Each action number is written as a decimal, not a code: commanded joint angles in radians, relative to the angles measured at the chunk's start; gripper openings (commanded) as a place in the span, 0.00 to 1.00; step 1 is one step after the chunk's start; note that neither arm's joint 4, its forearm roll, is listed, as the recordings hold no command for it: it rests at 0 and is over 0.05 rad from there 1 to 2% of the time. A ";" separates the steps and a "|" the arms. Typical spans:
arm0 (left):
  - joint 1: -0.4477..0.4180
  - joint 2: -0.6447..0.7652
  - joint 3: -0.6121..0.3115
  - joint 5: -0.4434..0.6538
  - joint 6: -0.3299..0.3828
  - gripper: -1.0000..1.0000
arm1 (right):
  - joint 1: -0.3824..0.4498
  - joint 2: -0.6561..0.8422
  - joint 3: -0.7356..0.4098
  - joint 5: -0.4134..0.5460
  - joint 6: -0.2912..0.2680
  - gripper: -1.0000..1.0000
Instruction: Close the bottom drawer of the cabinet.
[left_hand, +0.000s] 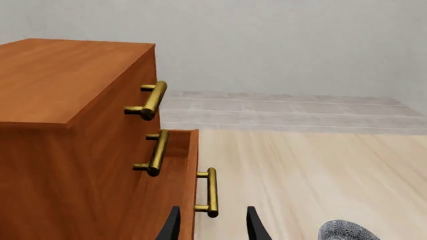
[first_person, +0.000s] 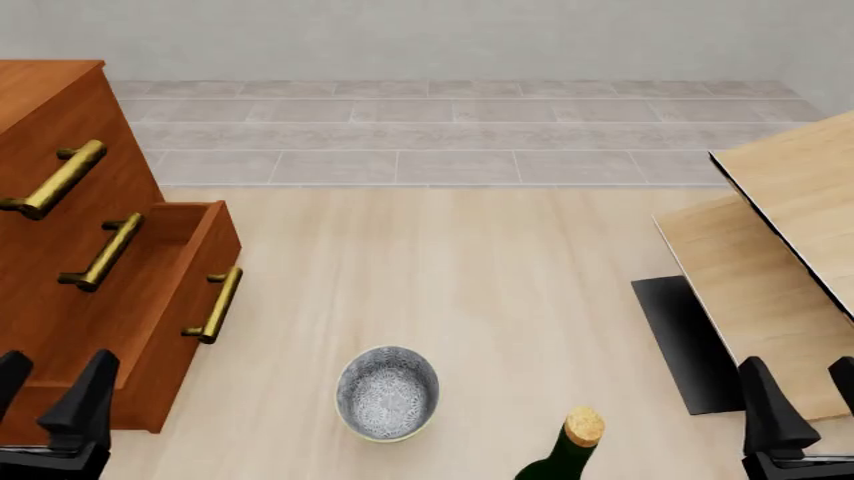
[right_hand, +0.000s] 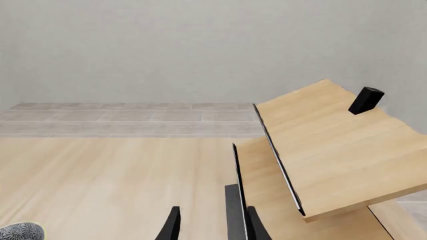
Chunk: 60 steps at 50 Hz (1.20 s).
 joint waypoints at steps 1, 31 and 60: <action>0.029 -0.050 0.051 -0.056 0.049 1.00 | 0.002 0.002 -0.004 -0.001 -0.007 1.00; -0.139 0.034 0.055 -0.066 0.060 1.00 | 0.018 -0.001 -0.003 -0.013 -0.022 1.00; -0.404 1.396 0.055 -1.272 0.027 1.00 | 0.028 -0.001 -0.002 -0.012 -0.031 1.00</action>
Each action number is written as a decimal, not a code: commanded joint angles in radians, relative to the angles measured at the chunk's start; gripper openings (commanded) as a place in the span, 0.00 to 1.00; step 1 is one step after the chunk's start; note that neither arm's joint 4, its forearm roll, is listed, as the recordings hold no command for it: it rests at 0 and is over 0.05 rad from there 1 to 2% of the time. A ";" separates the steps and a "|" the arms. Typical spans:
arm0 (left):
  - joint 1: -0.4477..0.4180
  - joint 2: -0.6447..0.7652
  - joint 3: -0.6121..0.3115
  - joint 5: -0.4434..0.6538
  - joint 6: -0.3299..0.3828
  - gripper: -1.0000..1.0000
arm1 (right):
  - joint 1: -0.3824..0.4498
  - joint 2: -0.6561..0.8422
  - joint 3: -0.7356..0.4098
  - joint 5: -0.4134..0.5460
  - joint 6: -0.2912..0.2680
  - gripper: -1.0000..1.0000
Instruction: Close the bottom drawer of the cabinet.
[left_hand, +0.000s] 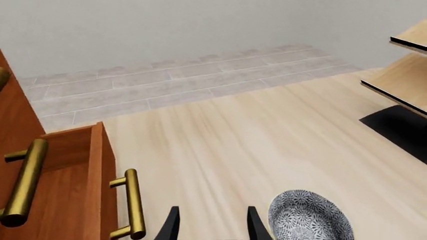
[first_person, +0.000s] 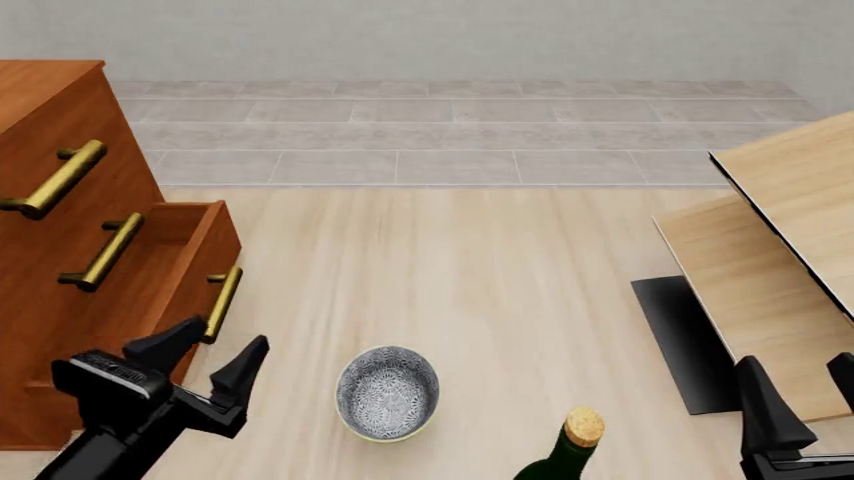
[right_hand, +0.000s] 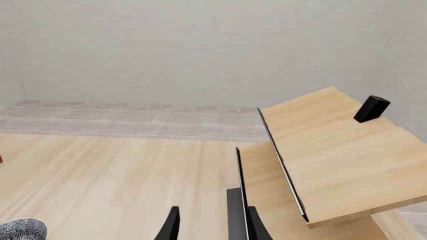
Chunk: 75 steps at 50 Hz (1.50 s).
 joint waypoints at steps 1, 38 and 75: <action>-0.063 0.336 0.001 -0.290 -0.011 1.00 | 0.004 0.000 0.000 0.000 -0.003 1.00; 0.042 0.549 -0.067 -0.291 -0.083 1.00 | 0.005 0.000 0.000 -0.002 -0.009 1.00; 0.217 0.819 -0.214 -0.291 -0.022 1.00 | 0.006 0.000 0.002 -0.006 -0.016 1.00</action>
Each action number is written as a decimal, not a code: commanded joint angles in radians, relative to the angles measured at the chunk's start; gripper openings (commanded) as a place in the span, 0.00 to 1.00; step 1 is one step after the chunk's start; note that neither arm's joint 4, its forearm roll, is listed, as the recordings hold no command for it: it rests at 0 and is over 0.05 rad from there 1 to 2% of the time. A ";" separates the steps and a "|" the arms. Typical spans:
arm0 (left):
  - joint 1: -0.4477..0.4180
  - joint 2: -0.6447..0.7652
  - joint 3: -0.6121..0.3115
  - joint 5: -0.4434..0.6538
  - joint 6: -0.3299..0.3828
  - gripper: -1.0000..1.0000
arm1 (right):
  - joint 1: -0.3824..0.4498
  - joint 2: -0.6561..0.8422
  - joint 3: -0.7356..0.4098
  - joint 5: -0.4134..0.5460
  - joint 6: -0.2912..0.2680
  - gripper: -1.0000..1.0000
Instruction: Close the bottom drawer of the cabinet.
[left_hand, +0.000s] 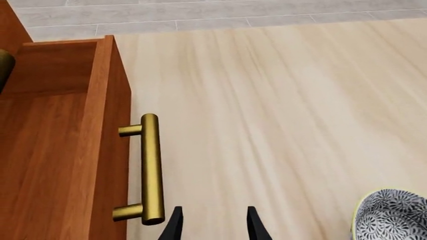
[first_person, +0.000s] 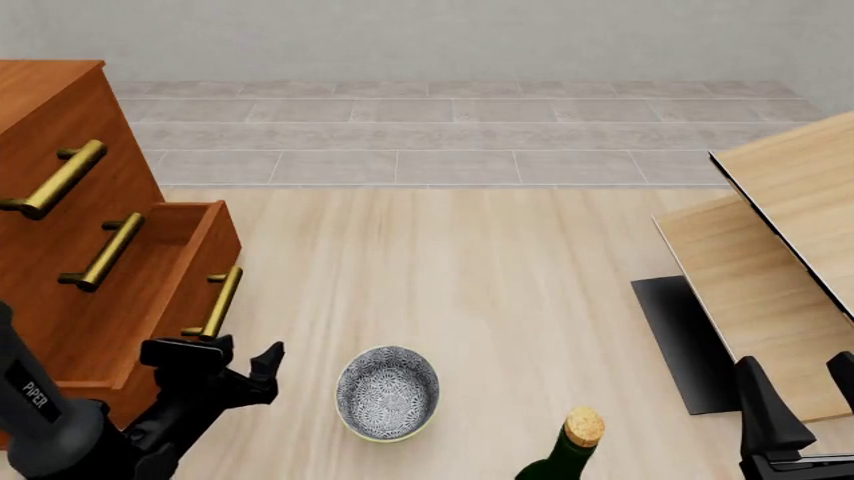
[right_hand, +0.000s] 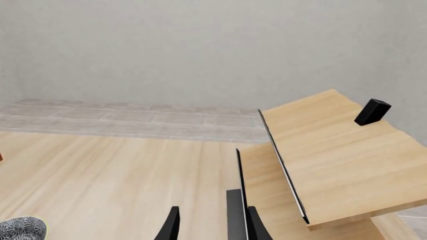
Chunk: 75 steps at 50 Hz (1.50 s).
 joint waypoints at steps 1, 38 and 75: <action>0.066 0.072 -0.040 0.000 0.035 1.00 | 0.000 0.000 0.001 -0.003 -0.002 1.00; 0.188 0.070 -0.035 0.000 0.053 1.00 | 0.001 0.000 -0.001 0.000 0.000 1.00; 0.251 0.075 -0.045 0.000 0.075 1.00 | 0.000 0.000 -0.001 -0.005 -0.011 1.00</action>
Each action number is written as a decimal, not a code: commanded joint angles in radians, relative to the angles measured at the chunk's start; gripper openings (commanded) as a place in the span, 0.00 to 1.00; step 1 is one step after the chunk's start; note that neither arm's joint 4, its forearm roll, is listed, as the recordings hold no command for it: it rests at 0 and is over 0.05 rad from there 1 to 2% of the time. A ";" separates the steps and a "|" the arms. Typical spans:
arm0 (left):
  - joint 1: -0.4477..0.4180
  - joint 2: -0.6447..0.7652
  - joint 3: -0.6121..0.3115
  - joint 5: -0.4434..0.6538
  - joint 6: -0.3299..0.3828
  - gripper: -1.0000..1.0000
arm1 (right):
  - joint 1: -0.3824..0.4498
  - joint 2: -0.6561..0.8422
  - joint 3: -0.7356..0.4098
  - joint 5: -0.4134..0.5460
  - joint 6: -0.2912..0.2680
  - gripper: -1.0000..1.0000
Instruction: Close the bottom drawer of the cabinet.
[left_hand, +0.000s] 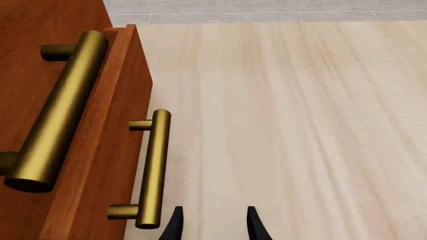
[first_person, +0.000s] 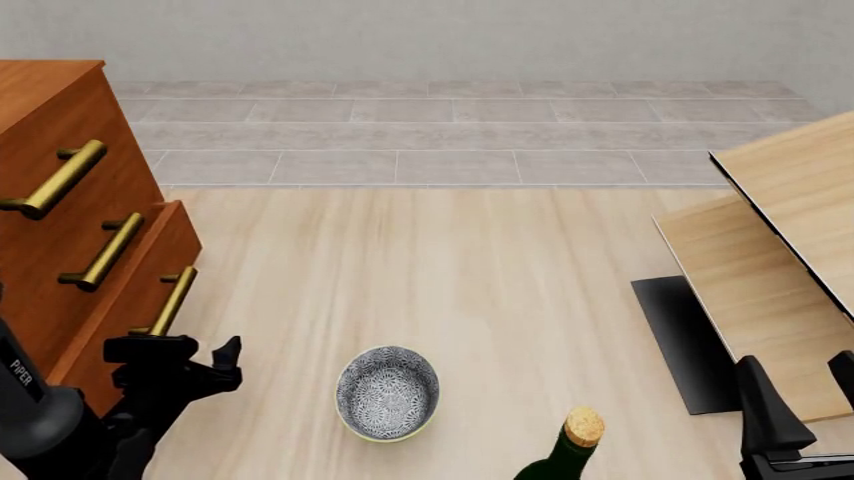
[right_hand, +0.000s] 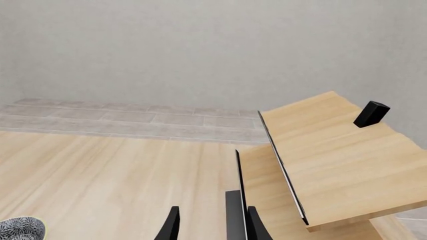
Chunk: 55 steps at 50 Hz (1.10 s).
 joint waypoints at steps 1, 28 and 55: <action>0.039 0.005 -0.004 0.000 0.014 1.00 | 0.000 0.000 -0.001 0.000 -0.003 1.00; 0.117 0.043 -0.030 0.000 0.038 1.00 | 0.001 0.000 0.001 -0.002 -0.005 1.00; 0.189 0.070 -0.055 0.000 0.060 1.00 | -0.001 0.000 -0.001 0.000 -0.005 1.00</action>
